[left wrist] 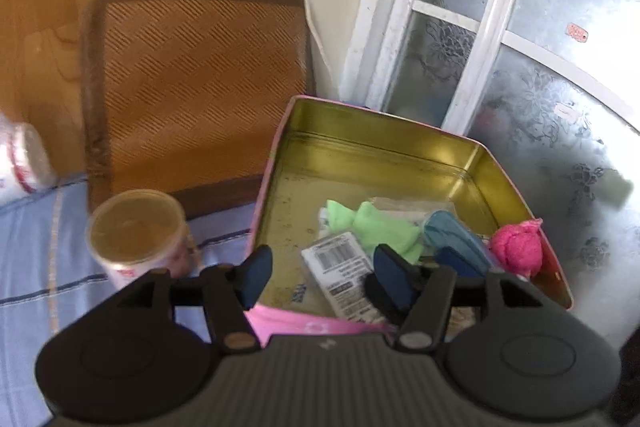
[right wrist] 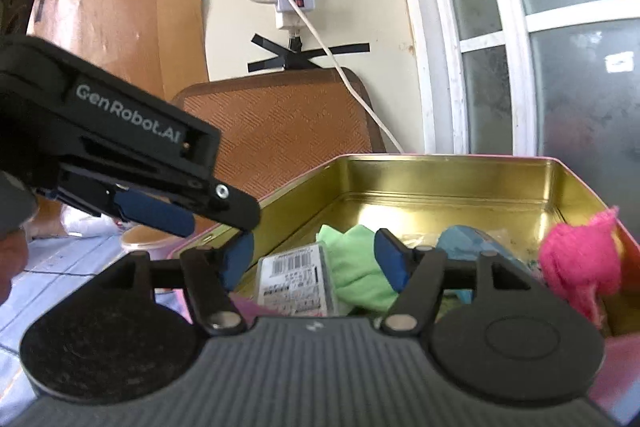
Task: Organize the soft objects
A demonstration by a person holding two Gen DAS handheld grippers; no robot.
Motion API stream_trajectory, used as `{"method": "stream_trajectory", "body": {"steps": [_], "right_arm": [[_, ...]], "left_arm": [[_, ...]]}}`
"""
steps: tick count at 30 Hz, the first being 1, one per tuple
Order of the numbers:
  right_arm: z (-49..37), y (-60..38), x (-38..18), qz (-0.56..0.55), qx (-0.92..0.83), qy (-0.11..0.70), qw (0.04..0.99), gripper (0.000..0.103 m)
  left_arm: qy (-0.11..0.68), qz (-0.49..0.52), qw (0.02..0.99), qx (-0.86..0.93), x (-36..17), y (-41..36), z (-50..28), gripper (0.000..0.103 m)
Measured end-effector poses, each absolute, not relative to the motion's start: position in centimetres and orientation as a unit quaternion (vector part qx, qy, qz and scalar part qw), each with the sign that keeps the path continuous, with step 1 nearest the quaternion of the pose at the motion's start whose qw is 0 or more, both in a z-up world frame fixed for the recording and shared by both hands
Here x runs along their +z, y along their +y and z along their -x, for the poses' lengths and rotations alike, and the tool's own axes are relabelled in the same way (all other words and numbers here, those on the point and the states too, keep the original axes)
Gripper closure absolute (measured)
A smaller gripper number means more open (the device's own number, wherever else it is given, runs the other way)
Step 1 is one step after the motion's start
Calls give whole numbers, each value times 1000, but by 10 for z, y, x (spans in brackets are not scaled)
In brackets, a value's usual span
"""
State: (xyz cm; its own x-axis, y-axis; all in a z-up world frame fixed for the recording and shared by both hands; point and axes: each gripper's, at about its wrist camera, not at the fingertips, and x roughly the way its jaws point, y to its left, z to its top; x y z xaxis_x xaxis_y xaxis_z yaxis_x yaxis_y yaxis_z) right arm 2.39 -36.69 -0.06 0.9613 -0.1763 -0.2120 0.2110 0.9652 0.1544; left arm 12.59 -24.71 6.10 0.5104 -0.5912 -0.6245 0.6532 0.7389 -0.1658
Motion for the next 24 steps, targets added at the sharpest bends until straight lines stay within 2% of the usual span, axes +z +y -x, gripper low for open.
{"method": "stream_trajectory", "body": {"steps": [5, 14, 16, 18, 22, 24], "right_arm": [[3, -363, 2, -114, -104, 80, 985, 34], [42, -358, 10, -161, -97, 89, 978, 32], [49, -356, 11, -169, -98, 93, 976, 31], [55, -354, 11, -180, -99, 97, 974, 23], [67, -350, 14, -204, -99, 103, 969, 17], [71, -349, 18, -217, -96, 105, 966, 11]], "left_arm": [[330, -60, 879, -339, 65, -232, -110, 45], [282, -101, 900, -317, 65, -207, -59, 31], [277, -105, 903, -312, 62, -201, -50, 22], [272, -108, 906, -307, 61, -195, -42, 20], [261, -113, 913, -294, 61, -183, -28, 5], [252, -113, 916, -291, 63, -177, -22, 0]]}}
